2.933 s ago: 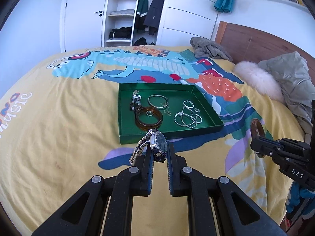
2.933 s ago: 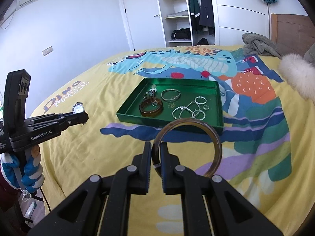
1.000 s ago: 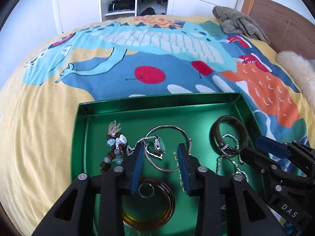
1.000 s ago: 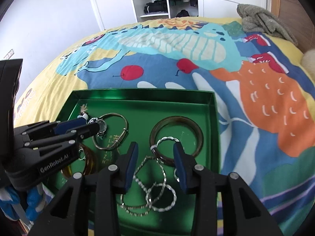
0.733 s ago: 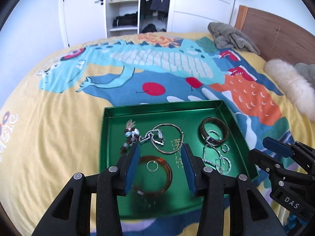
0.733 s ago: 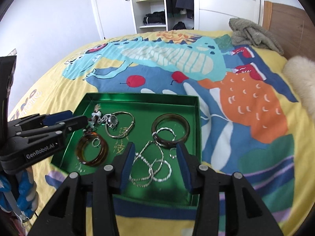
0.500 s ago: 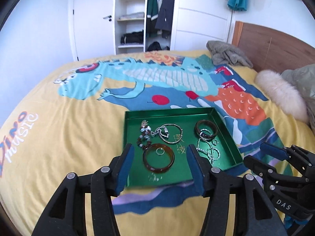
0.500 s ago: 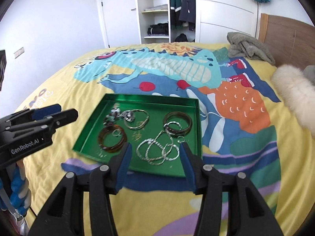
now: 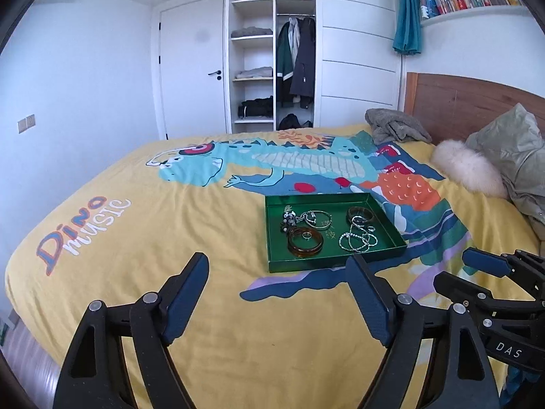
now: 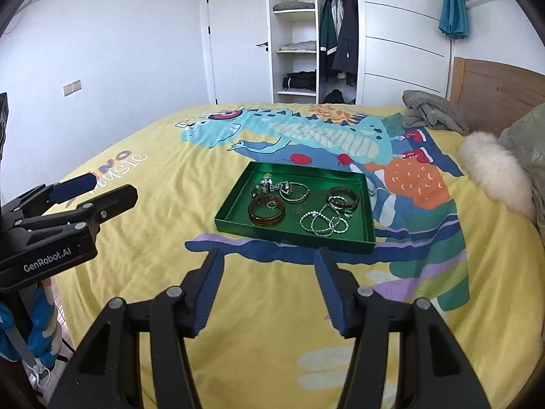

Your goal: Organize jewelry

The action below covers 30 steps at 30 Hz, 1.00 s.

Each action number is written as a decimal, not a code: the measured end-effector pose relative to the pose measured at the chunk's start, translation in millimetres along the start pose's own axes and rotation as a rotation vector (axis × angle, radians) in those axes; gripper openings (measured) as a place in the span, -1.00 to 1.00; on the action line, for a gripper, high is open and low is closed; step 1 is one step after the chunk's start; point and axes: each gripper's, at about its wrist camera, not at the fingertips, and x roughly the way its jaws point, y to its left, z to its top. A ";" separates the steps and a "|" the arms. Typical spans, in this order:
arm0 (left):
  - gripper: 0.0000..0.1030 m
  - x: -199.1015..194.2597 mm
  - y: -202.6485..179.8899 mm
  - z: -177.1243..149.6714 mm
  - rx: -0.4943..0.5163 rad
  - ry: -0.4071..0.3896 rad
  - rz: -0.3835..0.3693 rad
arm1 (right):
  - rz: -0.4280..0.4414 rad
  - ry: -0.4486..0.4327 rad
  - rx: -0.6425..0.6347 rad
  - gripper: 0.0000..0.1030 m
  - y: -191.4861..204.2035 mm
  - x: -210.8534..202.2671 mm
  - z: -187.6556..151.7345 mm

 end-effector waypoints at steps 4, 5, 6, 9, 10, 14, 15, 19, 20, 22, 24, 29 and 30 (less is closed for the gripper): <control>0.74 -40.4 3.0 -14.5 0.004 -0.050 0.012 | 0.000 -0.027 0.018 0.05 9.4 -28.1 -17.4; 0.74 -49.5 2.2 -17.7 0.010 -0.058 0.013 | -0.002 -0.035 0.019 0.05 12.2 -35.0 -21.8; 0.75 -58.5 1.1 -20.9 0.017 -0.067 0.014 | -0.007 -0.044 0.018 0.05 15.6 -42.1 -25.9; 0.77 -80.6 -2.7 -28.9 0.035 -0.088 0.014 | -0.026 -0.067 0.005 0.05 25.2 -59.2 -37.3; 0.78 -87.1 -4.6 -31.5 0.041 -0.093 0.017 | -0.034 -0.074 0.000 0.05 27.7 -64.0 -40.5; 0.81 -105.6 -10.9 -43.0 0.061 -0.109 0.017 | -0.059 -0.102 -0.001 0.06 34.3 -84.6 -52.2; 0.83 -108.4 -12.5 -45.7 0.065 -0.116 0.019 | -0.069 -0.110 -0.001 0.07 36.2 -89.9 -55.2; 0.85 -119.2 -13.0 -55.4 0.070 -0.129 0.015 | -0.109 -0.137 0.002 0.08 38.9 -105.7 -64.8; 0.85 -121.7 -13.2 -57.3 0.068 -0.131 0.016 | -0.117 -0.140 0.005 0.09 38.4 -108.6 -66.7; 0.90 -125.5 -13.2 -61.0 0.065 -0.134 0.022 | -0.133 -0.146 0.009 0.10 37.8 -112.4 -69.8; 0.96 -130.1 -12.8 -65.0 0.059 -0.145 0.032 | -0.157 -0.158 0.009 0.11 37.3 -116.9 -73.6; 0.99 -140.2 -14.1 -70.1 0.055 -0.163 0.042 | -0.196 -0.176 0.016 0.14 38.0 -123.3 -82.3; 0.99 -142.1 -14.4 -71.4 0.054 -0.165 0.046 | -0.202 -0.180 0.012 0.15 39.3 -124.7 -83.9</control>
